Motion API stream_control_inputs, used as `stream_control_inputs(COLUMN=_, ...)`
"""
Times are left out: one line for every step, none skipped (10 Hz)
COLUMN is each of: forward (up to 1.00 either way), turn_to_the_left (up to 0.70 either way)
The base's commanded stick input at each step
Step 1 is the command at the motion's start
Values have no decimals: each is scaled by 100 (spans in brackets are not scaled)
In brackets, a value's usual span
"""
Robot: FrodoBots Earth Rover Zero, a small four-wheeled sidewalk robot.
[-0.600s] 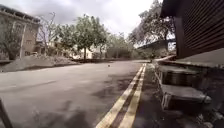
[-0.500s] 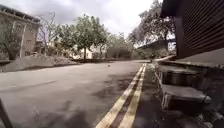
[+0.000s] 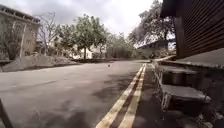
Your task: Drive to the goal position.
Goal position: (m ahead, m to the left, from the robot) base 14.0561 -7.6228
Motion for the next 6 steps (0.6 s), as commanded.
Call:
stream_control_inputs(forward=0, turn_to_the_left=45)
stream_control_inputs(forward=0, turn_to_the_left=45)
stream_control_inputs(forward=0, turn_to_the_left=45)
stream_control_inputs(forward=0, turn_to_the_left=45)
stream_control_inputs(forward=0, turn_to_the_left=45)
stream_control_inputs(forward=0, turn_to_the_left=40)
